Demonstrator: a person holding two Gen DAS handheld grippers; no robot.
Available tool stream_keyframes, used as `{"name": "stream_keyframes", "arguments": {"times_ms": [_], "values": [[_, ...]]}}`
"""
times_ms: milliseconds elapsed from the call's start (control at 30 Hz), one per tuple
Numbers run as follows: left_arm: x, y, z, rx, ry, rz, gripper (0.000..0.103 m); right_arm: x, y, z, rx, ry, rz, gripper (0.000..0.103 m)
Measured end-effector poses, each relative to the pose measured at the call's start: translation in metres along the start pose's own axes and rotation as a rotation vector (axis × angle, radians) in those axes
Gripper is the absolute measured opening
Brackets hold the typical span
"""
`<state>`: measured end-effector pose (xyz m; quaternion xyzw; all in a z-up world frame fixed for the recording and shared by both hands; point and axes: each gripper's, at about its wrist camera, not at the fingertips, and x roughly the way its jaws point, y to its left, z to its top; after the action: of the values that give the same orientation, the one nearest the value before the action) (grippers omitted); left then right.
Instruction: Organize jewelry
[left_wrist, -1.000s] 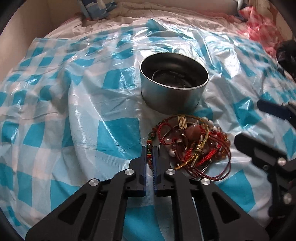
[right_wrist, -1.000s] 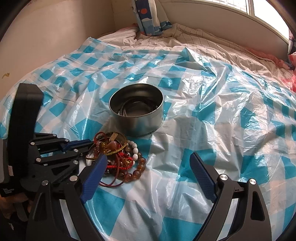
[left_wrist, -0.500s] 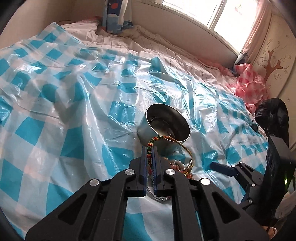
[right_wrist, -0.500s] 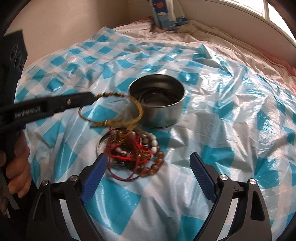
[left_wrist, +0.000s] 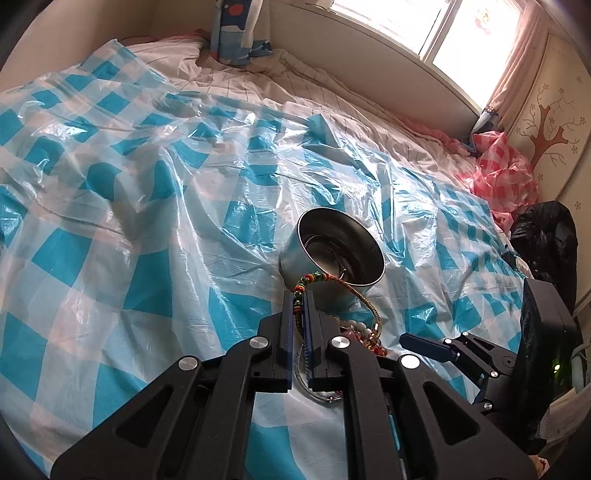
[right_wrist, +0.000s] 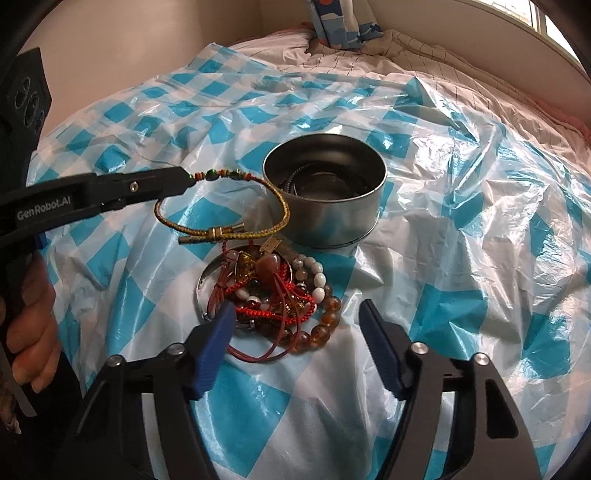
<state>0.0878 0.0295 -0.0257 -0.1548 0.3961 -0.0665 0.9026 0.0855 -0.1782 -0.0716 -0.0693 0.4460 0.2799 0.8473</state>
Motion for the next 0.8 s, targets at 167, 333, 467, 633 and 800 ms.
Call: {"name": "stream_keyframes", "arguments": {"times_ms": [167, 333, 467, 633, 800], "values": [[0.000, -0.001, 0.000, 0.007, 0.003, 0.006, 0.005, 0.004, -0.002, -0.001, 0.006, 0.018, -0.003, 0.058], [0.002, -0.001, 0.002, 0.012, 0.009, 0.017, 0.005, 0.006, -0.004, -0.001, 0.016, 0.024, 0.014, 0.043], [0.004, -0.001, 0.002, 0.013, 0.012, 0.023, 0.005, 0.004, 0.000, -0.002, 0.002, 0.019, 0.023, 0.023], [0.004, -0.001, 0.001, 0.012, 0.011, 0.022, 0.005, -0.003, -0.003, -0.002, 0.017, -0.004, 0.022, 0.006], [0.004, -0.001, 0.001, 0.013, 0.011, 0.023, 0.005, -0.009, -0.005, -0.001, 0.028, -0.025, 0.034, 0.004]]}}
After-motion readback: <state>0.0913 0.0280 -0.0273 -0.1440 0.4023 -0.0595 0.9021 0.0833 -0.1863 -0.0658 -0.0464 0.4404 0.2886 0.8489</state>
